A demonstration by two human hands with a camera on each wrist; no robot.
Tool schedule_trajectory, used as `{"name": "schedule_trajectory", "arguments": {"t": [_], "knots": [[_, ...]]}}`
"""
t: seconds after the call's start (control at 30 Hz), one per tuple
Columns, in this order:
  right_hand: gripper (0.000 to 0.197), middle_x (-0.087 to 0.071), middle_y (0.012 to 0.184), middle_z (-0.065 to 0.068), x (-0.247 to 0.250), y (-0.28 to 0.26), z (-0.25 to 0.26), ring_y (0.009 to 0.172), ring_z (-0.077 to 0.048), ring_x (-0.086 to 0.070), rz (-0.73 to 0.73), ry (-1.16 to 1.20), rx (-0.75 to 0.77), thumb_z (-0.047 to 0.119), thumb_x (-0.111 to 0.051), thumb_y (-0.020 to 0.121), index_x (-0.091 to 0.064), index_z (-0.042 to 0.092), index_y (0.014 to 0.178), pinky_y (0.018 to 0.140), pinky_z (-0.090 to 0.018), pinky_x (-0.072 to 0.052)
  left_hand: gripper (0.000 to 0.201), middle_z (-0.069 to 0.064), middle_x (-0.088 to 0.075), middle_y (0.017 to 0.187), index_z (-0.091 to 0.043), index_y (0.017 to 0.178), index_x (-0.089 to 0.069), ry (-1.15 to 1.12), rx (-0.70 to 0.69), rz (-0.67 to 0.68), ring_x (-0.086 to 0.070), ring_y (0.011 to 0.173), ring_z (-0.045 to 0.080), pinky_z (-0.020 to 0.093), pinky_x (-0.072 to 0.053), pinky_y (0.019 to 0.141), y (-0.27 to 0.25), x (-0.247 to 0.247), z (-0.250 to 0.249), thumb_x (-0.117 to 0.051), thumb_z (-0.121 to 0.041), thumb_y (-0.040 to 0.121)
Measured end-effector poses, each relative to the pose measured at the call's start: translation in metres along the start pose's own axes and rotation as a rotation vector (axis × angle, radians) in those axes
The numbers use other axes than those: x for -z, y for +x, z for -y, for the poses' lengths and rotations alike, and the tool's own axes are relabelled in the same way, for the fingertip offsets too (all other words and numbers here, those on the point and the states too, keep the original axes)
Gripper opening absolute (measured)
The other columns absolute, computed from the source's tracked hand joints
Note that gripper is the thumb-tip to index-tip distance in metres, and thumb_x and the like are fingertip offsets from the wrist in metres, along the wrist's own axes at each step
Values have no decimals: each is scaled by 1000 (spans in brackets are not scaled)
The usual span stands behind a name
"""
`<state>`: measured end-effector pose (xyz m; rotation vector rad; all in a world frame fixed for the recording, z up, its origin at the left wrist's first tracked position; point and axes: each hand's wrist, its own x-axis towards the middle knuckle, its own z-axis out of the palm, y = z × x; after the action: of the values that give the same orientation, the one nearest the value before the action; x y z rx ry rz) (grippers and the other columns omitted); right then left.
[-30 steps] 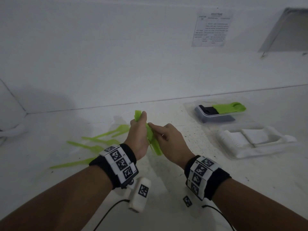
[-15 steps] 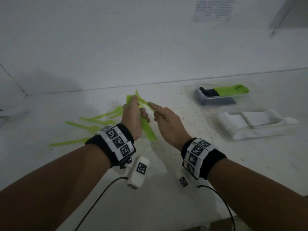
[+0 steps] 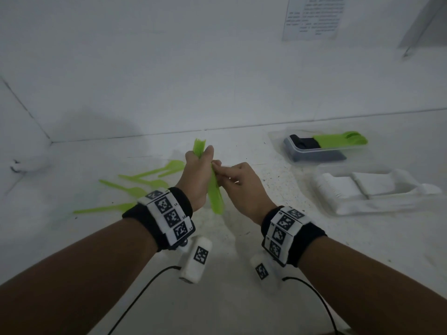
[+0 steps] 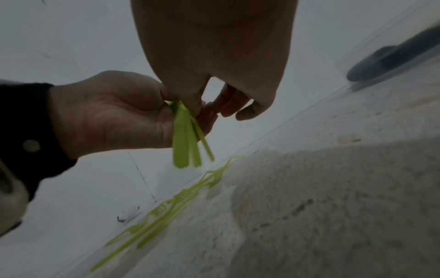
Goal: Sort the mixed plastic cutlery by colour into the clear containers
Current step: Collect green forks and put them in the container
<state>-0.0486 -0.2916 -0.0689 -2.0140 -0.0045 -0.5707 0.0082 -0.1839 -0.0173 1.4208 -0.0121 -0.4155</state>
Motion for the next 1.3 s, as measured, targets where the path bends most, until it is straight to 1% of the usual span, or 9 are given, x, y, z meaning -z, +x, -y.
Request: {"name": "schedule_trajectory", "arguments": {"t": [0.17, 0.37, 0.57, 0.7, 0.8, 0.9, 1.07, 1.2, 1.3], "knots": [[14, -61, 91, 7, 11, 4, 15, 86, -7, -54, -110, 4, -95, 14, -60, 92, -70, 22, 96, 76, -16, -44, 22, 7, -48, 92, -14, 118, -40, 307, -93, 88, -47, 67, 18, 32, -41, 57, -4, 3, 3, -46, -30, 105], [36, -60, 108, 4, 23, 15, 26, 91, -3, -61, -18, 48, -71, 9, -59, 95, -52, 27, 125, 79, -19, -52, 29, 6, -45, 99, -15, 121, -38, 302, 33, 220, -47, 70, 16, 31, -41, 59, -3, 15, 1, -54, -17, 96], [25, -65, 99, 13, 18, 10, 22, 91, -2, -66, 17, 24, -76, 15, -63, 99, -73, 36, 108, 86, -25, -55, 17, 14, -43, 100, -10, 105, -47, -77, 142, 400, -47, 79, 25, 33, -42, 67, -3, 22, -12, -47, -13, 89], [19, -58, 115, 0, 12, 9, 25, 103, -18, -67, 71, 219, -168, 15, -65, 99, -78, 23, 110, 78, -35, -62, 6, 8, -52, 90, -16, 90, -47, -79, 182, 494, -60, 83, 21, 43, -54, 88, 0, 27, -14, -42, -13, 93], [14, -53, 120, 4, 17, 10, 28, 115, -8, -58, 122, 195, -241, 24, -68, 97, -81, 29, 100, 103, -34, -51, 12, 5, -49, 85, -17, 89, -47, 7, 220, 484, -53, 70, 20, 34, -53, 67, 0, 33, -17, -40, -8, 93], [12, -55, 119, 5, 23, 12, 33, 115, -5, -56, 153, 128, -236, 26, -70, 94, -81, 31, 93, 106, -34, -47, 13, 4, -43, 78, -13, 98, -44, 160, 218, 444, -38, 56, 15, 27, -36, 49, 1, 39, -19, -45, -5, 88], [15, -61, 103, 12, 21, 9, 43, 108, -12, -59, 212, 85, -185, 24, -67, 97, -81, 28, 93, 99, -33, -48, 31, 10, -45, 86, -14, 115, -36, 95, 226, 387, -45, 56, 18, 34, -44, 53, 3, 42, -19, -43, -3, 88], [26, -72, 89, -8, 20, 3, 51, 101, -30, -58, 236, 163, -145, 10, -60, 99, -82, 17, 87, 95, -39, -45, 38, 14, -46, 102, -11, 130, -37, 154, 182, 322, -46, 57, 19, 33, -40, 52, -3, 43, -13, -39, 2, 94], [16, -69, 95, -2, 15, 7, 39, 96, -20, -61, 168, -21, -109, 14, -65, 93, -79, 21, 93, 92, -41, -49, 30, 13, -46, 97, -18, 118, -37, 231, 189, 365, -41, 56, 16, 31, -33, 52, -6, 45, -11, -42, -1, 94]]}}
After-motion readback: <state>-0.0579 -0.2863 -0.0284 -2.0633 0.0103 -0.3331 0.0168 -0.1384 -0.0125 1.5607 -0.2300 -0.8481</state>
